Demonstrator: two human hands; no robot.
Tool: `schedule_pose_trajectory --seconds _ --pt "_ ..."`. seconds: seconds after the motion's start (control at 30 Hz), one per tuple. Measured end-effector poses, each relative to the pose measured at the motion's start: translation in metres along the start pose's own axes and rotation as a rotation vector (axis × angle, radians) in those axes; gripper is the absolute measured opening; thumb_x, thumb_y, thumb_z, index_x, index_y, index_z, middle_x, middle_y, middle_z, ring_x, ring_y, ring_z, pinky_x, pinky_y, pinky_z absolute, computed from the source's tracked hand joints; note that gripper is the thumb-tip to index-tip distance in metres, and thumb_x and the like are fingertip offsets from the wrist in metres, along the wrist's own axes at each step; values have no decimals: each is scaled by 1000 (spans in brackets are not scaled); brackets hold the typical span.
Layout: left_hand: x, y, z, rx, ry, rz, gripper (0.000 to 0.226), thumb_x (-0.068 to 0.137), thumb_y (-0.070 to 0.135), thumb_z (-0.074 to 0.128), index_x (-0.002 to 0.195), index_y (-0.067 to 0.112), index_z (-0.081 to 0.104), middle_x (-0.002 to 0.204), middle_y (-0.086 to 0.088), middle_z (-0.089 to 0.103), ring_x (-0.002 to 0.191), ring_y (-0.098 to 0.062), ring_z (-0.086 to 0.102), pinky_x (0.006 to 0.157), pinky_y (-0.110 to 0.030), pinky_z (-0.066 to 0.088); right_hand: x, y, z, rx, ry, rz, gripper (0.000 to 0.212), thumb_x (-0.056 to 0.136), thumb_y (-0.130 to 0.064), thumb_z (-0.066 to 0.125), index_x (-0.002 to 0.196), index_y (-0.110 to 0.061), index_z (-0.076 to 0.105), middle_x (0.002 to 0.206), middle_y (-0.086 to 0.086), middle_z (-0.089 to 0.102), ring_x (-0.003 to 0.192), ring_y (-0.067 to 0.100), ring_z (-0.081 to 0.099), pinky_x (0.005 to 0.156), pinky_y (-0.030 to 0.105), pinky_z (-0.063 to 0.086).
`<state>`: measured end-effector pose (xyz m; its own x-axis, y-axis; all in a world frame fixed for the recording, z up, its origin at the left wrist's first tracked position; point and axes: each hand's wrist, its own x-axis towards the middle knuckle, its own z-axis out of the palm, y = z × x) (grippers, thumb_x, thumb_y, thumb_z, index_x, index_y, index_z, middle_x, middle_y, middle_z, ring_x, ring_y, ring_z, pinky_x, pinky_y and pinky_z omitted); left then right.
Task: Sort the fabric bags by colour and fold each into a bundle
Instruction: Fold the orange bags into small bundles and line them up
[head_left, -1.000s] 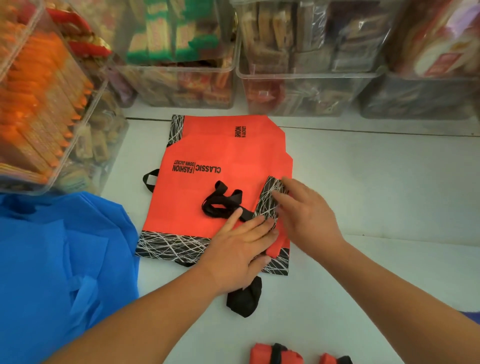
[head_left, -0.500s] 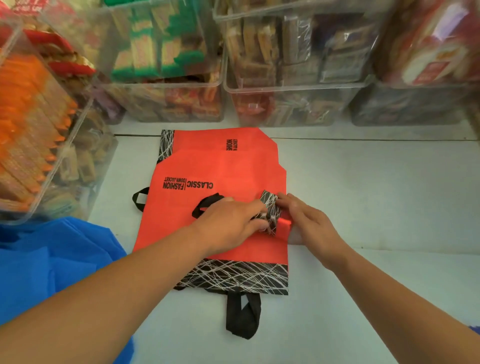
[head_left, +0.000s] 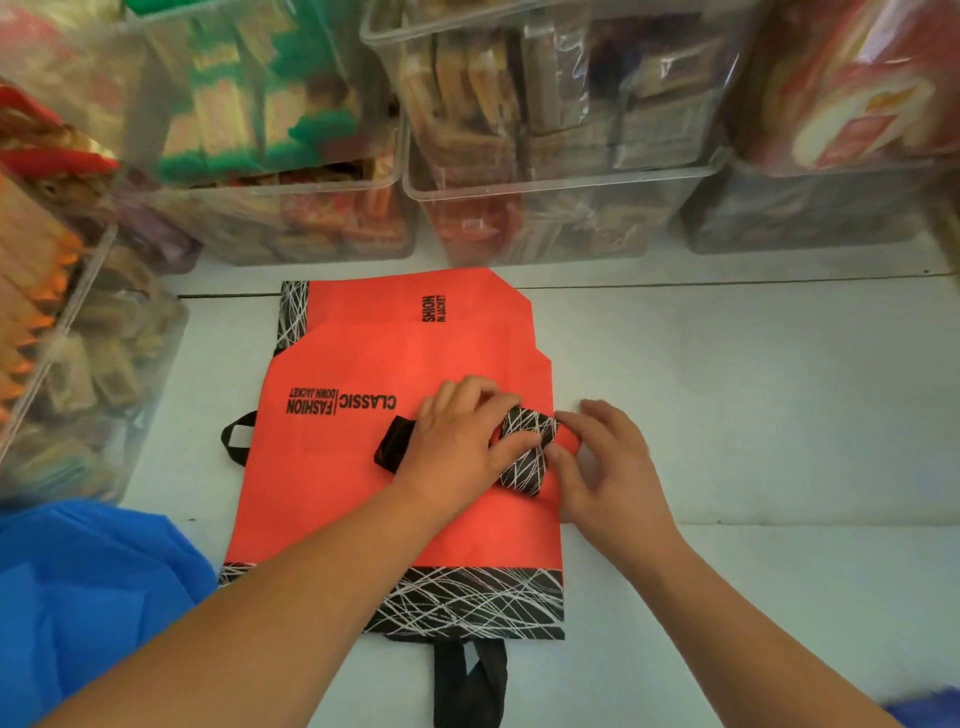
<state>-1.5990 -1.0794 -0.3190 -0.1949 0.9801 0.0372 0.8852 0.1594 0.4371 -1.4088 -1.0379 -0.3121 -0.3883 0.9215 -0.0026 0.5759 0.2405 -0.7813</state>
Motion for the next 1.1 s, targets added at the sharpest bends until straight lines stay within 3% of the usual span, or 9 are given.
schedule_pose_trajectory --seconds 0.07,0.13,0.27,0.43,0.53,0.7,0.87,1.0,1.1 --pt "-3 2 3 75 40 20 54 91 68 46 119 28 68 111 3 60 103 -26 55 86 -45 46 7 -9 -14 -275 -10 -13 29 100 -49 56 120 -36 72 103 2 62 102 25 58 79 36 51" --pt "-4 5 3 120 59 37 52 94 66 44 116 25 68 105 0 60 98 -27 55 81 -43 46 16 -20 -25 -309 -177 164 31 101 -57 49 118 -43 70 89 -3 63 92 22 62 73 35 51" --pt "-11 10 -2 97 77 49 52 93 62 47 113 20 69 101 -3 63 94 -30 61 80 -43 49 22 -40 -28 -35 -256 393 19 100 -46 60 112 -34 69 79 -5 67 80 18 68 77 35 56" --pt "-31 22 -12 -367 10 -163 38 90 45 72 122 25 65 115 4 57 105 -15 58 94 -33 48 14 -50 -29 389 -231 636 29 95 -33 73 121 -25 63 97 4 70 83 16 71 62 29 57" --pt "-36 25 -26 -545 -62 -273 35 88 27 79 119 32 64 119 12 52 109 -1 55 100 -22 43 7 -48 -32 466 -235 597 27 93 -27 76 118 -23 67 100 10 71 82 19 71 57 25 56" --pt "-57 30 -40 -693 -43 -291 32 85 16 82 108 32 66 115 15 56 110 -5 59 103 -38 51 0 -51 -43 613 -340 584 31 87 -16 82 116 -21 72 109 14 76 94 26 76 76 38 63" --pt "-72 45 -56 -752 92 -285 30 81 13 84 100 30 69 107 15 57 103 -9 65 97 -39 56 -6 -65 -55 641 -333 472 31 82 -6 83 110 -15 73 109 11 76 99 32 74 93 48 56" --pt "-82 59 -92 -830 167 -234 28 77 14 88 98 25 74 119 12 58 114 -11 64 103 -37 54 -17 -98 -77 619 -289 337 19 84 -1 80 98 -10 71 88 13 76 78 27 71 75 40 58" --pt "-95 76 -138 -841 93 -244 25 80 20 88 99 28 74 135 15 59 122 -5 61 105 -27 50 -27 -134 -106 617 -290 239 16 84 2 79 92 -4 68 82 14 72 74 27 69 68 41 61"
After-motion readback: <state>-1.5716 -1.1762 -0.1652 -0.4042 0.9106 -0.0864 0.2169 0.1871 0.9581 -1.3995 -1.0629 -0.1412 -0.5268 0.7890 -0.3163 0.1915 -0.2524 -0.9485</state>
